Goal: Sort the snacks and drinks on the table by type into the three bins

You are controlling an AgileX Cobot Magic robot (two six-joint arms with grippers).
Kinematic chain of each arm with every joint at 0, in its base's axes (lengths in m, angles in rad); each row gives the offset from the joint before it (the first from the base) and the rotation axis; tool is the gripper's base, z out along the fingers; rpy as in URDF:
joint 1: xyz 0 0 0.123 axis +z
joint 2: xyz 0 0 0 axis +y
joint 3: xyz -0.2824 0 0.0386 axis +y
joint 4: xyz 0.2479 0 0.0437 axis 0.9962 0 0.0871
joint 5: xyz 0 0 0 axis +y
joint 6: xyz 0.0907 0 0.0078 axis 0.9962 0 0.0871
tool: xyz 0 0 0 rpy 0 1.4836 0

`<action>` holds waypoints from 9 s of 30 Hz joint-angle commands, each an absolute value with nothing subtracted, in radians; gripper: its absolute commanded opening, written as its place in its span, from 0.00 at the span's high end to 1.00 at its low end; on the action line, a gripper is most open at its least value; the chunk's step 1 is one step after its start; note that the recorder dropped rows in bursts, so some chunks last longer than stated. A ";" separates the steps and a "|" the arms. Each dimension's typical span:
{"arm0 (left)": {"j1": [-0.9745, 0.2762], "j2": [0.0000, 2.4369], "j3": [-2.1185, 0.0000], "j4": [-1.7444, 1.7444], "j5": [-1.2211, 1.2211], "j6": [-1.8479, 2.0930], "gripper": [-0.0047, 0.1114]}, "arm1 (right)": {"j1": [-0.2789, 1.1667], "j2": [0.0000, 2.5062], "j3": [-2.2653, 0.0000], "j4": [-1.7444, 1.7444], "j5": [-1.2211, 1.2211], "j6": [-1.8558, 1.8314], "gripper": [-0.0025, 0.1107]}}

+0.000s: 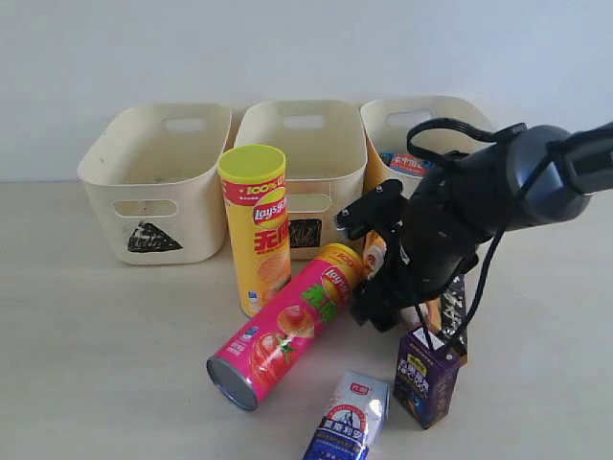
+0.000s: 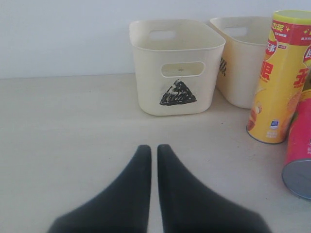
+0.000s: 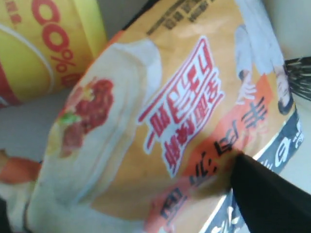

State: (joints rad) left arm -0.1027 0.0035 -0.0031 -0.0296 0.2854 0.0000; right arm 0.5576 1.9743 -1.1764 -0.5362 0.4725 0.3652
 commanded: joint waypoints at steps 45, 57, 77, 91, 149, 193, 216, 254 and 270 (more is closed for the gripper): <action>-0.100 0.000 0.000 -0.034 0.277 -0.007 0.93 | 0.558 1.465 -1.176 -0.357 0.807 0.011 0.98; -0.100 0.000 0.000 -0.034 0.277 -0.007 0.93 | 0.486 1.425 -1.189 -0.403 0.497 0.127 0.98; -0.100 0.000 0.000 -0.034 0.279 -0.007 0.93 | 0.306 1.820 -1.457 -0.394 0.176 0.308 0.98; -0.100 0.000 0.000 -0.034 0.277 -0.007 0.93 | 0.298 2.014 -1.598 -0.403 0.173 0.323 0.89; -0.100 0.000 0.000 -0.034 0.279 -0.007 0.93 | 0.030 1.241 -1.072 0.063 0.742 -0.095 0.98; -0.100 0.000 0.000 -0.034 0.277 -0.007 0.93 | 0.028 0.226 -0.281 0.176 0.277 -0.261 0.98; -0.100 0.000 0.000 -0.034 0.277 -0.007 0.93 | 0.030 0.042 -0.118 0.068 0.310 -0.080 0.98; -0.100 0.000 0.000 -0.034 0.277 -0.007 0.93 | 0.030 0.000 0.000 0.035 0.323 -0.033 0.98; -0.100 0.000 0.000 -0.068 0.183 -0.018 0.93 | 0.030 0.000 0.000 0.037 0.323 -0.032 0.98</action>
